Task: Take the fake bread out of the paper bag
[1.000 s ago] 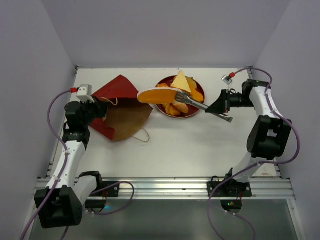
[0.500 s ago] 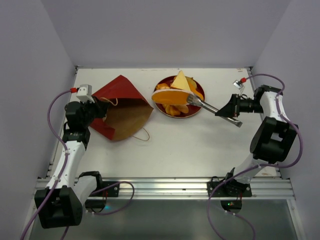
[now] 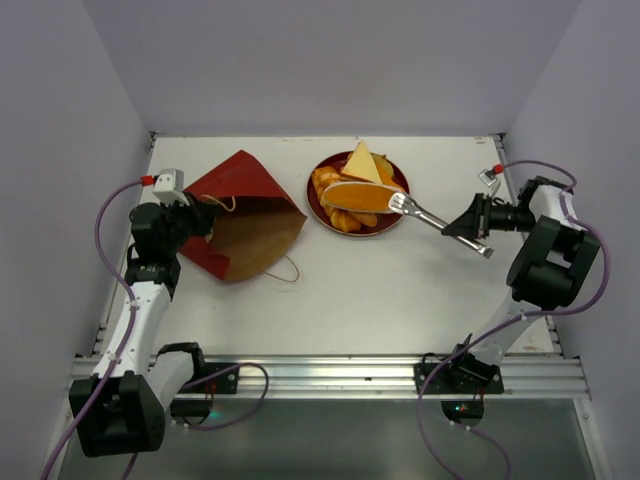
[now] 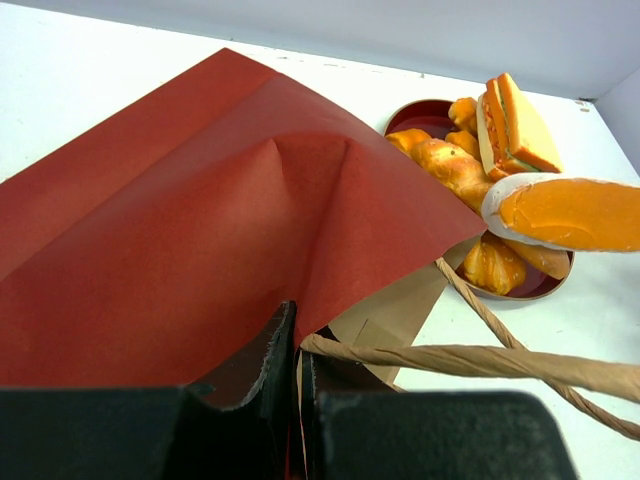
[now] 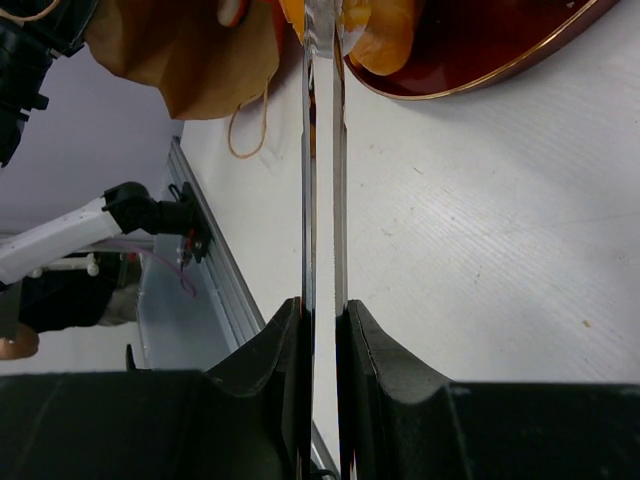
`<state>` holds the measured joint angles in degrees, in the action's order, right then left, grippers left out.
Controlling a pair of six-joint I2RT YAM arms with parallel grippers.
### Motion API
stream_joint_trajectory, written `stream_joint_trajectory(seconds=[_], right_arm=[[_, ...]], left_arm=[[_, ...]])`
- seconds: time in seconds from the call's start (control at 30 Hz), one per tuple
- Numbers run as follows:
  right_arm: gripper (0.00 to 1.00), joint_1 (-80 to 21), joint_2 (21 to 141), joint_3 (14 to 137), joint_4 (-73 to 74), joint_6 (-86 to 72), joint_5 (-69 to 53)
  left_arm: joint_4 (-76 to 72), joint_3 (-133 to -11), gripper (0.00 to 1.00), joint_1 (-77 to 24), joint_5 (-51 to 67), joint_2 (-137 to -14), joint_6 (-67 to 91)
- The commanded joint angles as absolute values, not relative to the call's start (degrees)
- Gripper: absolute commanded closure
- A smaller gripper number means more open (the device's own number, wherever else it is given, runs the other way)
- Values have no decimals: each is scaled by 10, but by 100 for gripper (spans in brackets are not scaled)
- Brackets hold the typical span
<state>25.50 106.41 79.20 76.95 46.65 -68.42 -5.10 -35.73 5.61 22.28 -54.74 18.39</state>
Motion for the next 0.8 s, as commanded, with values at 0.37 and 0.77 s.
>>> stream_joint_trajectory(seconds=[0.37, 0.77], right_arm=[[68, 278, 1152, 875, 914, 478, -721], [51, 287, 1145, 879, 914, 483, -720]], left_arm=[[-69, -352, 91, 58, 222, -544, 176], [-69, -352, 91, 58, 223, -544, 176]])
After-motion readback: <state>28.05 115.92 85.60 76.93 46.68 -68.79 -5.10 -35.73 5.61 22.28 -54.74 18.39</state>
